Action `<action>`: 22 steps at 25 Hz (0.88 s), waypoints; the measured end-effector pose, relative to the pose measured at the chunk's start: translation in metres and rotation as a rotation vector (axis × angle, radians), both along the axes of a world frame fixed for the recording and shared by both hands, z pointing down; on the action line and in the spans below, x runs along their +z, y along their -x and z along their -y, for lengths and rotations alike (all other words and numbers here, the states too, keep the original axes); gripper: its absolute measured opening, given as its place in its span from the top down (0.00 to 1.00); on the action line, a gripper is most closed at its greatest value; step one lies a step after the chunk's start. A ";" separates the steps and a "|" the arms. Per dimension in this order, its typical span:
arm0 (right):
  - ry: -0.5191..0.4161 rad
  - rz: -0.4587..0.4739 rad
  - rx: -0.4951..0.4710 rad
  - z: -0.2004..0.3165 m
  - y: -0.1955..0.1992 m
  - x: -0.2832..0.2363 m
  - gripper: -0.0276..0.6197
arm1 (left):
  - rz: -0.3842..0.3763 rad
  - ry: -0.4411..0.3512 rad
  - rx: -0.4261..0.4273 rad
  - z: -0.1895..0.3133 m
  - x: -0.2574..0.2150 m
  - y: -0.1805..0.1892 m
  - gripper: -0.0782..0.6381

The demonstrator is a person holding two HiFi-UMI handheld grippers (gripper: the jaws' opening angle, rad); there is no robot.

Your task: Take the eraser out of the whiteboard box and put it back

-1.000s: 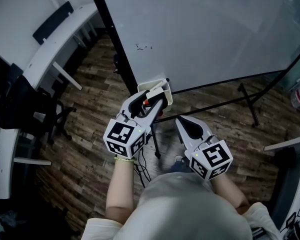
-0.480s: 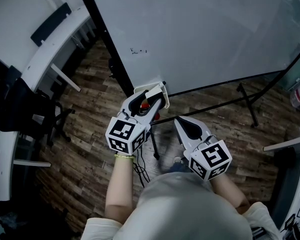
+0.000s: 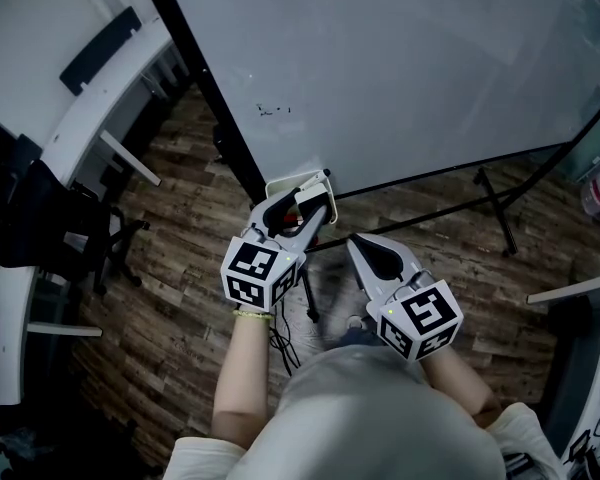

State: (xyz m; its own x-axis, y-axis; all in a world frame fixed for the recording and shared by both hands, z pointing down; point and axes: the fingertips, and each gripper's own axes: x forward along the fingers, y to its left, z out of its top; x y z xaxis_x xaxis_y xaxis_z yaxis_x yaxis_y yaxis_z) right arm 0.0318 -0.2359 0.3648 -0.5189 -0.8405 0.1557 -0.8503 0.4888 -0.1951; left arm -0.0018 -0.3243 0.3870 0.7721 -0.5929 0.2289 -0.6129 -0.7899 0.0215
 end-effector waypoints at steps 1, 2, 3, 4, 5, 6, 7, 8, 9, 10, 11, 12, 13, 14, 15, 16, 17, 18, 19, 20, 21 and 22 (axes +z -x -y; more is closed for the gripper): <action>0.001 -0.001 0.000 0.001 -0.001 0.000 0.95 | 0.002 0.002 0.001 0.000 0.001 -0.001 0.61; 0.002 -0.001 0.001 0.001 -0.001 0.000 0.95 | 0.003 0.003 0.002 0.000 0.002 -0.001 0.60; 0.002 -0.001 0.001 0.002 -0.002 0.001 0.95 | 0.004 0.003 0.001 0.000 0.003 -0.002 0.60; 0.002 -0.001 0.001 0.003 -0.002 0.001 0.95 | 0.004 0.003 0.001 0.000 0.003 -0.002 0.60; 0.002 -0.001 0.000 0.004 -0.002 0.001 0.95 | 0.003 0.005 0.001 0.001 0.004 -0.002 0.60; 0.003 -0.001 -0.001 0.005 -0.002 0.001 0.95 | 0.001 0.008 0.002 0.001 0.003 -0.002 0.60; 0.003 -0.002 -0.003 0.006 -0.001 0.001 0.95 | -0.002 0.010 0.002 0.002 0.003 -0.001 0.60; 0.003 -0.003 -0.005 0.007 0.000 0.001 0.95 | -0.006 0.011 0.002 0.002 0.003 -0.001 0.60; 0.003 -0.003 -0.008 0.007 0.001 0.001 0.95 | -0.014 0.013 0.001 0.002 0.002 -0.001 0.60; 0.004 -0.003 -0.010 0.008 0.001 0.002 0.95 | -0.023 0.015 0.001 0.003 0.002 0.000 0.59; 0.004 -0.002 -0.011 0.008 0.002 0.002 0.95 | -0.031 0.017 0.001 0.002 0.002 0.000 0.57; 0.004 -0.002 -0.012 0.008 0.002 0.003 0.95 | -0.036 0.019 0.001 0.002 0.002 0.000 0.56; 0.004 -0.002 -0.013 0.008 0.003 0.003 0.95 | -0.038 0.019 0.002 0.002 0.002 0.000 0.56; 0.003 -0.002 -0.014 0.008 0.003 0.002 0.95 | -0.037 0.018 0.003 0.002 0.001 -0.001 0.56; 0.003 -0.001 -0.014 0.009 0.003 0.002 0.95 | -0.036 0.017 0.002 0.002 0.001 -0.001 0.56; 0.002 -0.001 -0.013 0.008 0.004 0.002 0.95 | -0.034 0.015 0.000 0.002 0.001 0.000 0.56; 0.002 0.000 -0.013 0.008 0.004 0.002 0.95 | -0.032 0.012 -0.003 0.002 0.001 0.000 0.56; 0.001 0.000 -0.013 0.008 0.004 0.002 0.95 | -0.030 0.009 -0.007 0.001 0.001 0.001 0.55; 0.001 0.000 -0.012 0.007 0.004 0.002 0.95 | -0.030 0.008 -0.010 0.001 0.001 0.002 0.55; 0.001 0.000 -0.011 0.007 0.004 0.002 0.95 | -0.033 0.007 -0.012 0.001 0.000 0.003 0.55; 0.001 0.000 -0.011 0.007 0.004 0.002 0.95 | -0.036 0.006 -0.013 0.001 -0.001 0.005 0.55; 0.001 0.001 -0.011 0.007 0.005 0.001 0.95 | -0.039 0.005 -0.014 0.000 -0.003 0.006 0.55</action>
State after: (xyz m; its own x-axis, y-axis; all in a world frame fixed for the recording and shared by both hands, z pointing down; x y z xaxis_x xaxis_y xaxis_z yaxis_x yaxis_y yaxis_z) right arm 0.0271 -0.2429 0.3660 -0.5280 -0.8347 0.1563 -0.8449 0.4977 -0.1961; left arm -0.0079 -0.3244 0.3839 0.7718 -0.6029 0.2021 -0.6228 -0.7808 0.0494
